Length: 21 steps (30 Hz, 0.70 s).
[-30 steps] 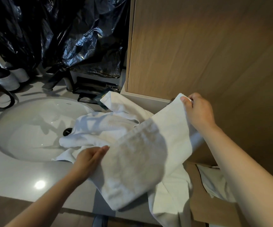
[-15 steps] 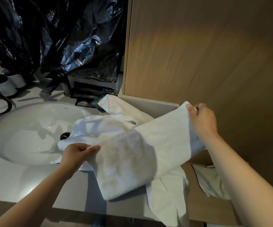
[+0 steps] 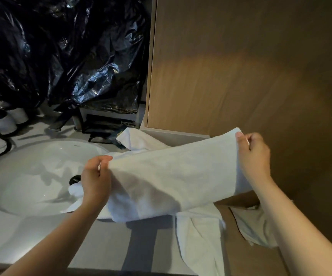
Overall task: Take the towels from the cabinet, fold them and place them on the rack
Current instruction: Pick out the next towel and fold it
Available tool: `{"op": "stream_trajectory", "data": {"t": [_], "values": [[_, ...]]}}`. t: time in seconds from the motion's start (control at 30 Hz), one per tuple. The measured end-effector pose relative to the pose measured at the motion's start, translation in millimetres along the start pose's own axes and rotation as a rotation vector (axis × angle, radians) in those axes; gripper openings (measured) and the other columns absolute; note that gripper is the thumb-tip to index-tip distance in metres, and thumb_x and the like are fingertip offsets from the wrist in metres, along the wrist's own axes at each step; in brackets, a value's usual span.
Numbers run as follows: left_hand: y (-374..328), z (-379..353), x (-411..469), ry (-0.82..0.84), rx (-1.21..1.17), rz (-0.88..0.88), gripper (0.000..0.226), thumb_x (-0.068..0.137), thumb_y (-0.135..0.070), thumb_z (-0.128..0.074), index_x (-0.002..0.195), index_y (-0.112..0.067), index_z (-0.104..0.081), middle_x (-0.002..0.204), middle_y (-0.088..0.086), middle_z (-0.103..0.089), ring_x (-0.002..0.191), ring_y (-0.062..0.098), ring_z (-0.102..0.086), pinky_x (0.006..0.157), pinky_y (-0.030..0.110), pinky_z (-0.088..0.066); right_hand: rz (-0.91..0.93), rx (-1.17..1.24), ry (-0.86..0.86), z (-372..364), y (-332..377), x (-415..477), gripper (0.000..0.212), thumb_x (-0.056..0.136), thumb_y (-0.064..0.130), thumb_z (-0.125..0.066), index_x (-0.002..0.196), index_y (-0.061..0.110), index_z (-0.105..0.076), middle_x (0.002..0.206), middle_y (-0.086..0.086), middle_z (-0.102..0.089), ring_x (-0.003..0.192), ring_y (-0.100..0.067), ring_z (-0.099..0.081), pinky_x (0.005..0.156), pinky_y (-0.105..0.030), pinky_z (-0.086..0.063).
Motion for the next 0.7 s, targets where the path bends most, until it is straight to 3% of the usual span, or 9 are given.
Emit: {"op": "stream_trajectory", "data": {"t": [0.13,0.3,0.4,0.47,0.57,0.7], "values": [[-14.4,4.5,12.8,0.004,0.044,-0.094,0.026,0.097,-0.007,-0.041,0.089,-0.017,-0.064,0.094,0.0,-0.056,0.09,0.015,-0.047,0.082,0.028,-0.034,-0.048,-0.019,-0.007,13.5,-5.3,-1.4,0.031,0.097,0.044,-0.053,0.09,0.014,-0.055,0.08,0.002,-0.058,0.072,-0.017,-0.057,0.063,-0.033,-0.044],[7.3,-17.2,26.9,0.209,0.179,-0.093,0.028,0.094,-0.003,-0.044,0.08,-0.014,-0.067,0.081,-0.002,-0.059,0.076,0.012,-0.051,0.07,0.023,-0.035,-0.159,-0.116,0.099,-7.5,-44.7,-19.3,0.034,0.096,0.042,-0.056,0.092,0.008,-0.06,0.082,-0.007,-0.064,0.079,-0.027,-0.06,0.07,-0.036,-0.046],[35.8,-29.6,18.3,0.305,0.286,-0.066,0.025,0.092,0.0,-0.049,0.084,-0.012,-0.069,0.087,-0.002,-0.062,0.081,0.015,-0.053,0.07,0.023,-0.036,-0.306,-0.091,0.269,-33.1,-77.2,-33.6,0.046,0.094,0.041,-0.061,0.065,0.005,-0.054,0.062,-0.008,-0.054,0.065,-0.026,-0.052,0.064,-0.035,-0.039],[45.2,-29.3,15.6,0.31,0.291,-0.078,0.021,0.094,-0.008,-0.053,0.08,-0.017,-0.065,0.081,-0.006,-0.063,0.075,0.011,-0.054,0.064,0.019,-0.037,-0.369,-0.034,0.318,-42.8,-89.5,-39.2,0.048,0.093,0.038,-0.063,0.06,0.007,-0.048,0.058,-0.008,-0.047,0.063,-0.026,-0.046,0.063,-0.035,-0.035],[51.1,-26.5,14.5,0.318,0.241,-0.04,0.022,0.092,-0.02,-0.062,0.071,-0.025,-0.063,0.073,-0.016,-0.063,0.069,0.001,-0.057,0.058,0.017,-0.039,-0.341,0.023,0.325,-50.7,-90.0,-36.1,0.032,0.096,0.035,-0.059,0.085,0.006,-0.063,0.082,-0.009,-0.065,0.081,-0.026,-0.058,0.073,-0.036,-0.041],[58.0,-21.6,13.4,0.388,0.148,0.059,0.016,0.085,-0.032,-0.071,0.071,-0.025,-0.07,0.07,-0.011,-0.07,0.069,0.006,-0.065,0.059,0.018,-0.045,-0.28,0.166,0.302,-54.8,-80.5,-25.5,0.012,0.098,0.027,-0.057,0.105,0.019,-0.062,0.1,0.002,-0.065,0.093,-0.015,-0.06,0.084,-0.033,-0.047]]}}
Point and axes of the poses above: each hand's wrist, its own x-axis towards the middle knuckle, its own z-axis out of the back of the hand, y = z × x, the point moved 8 cm from there along x, towards the middle knuckle
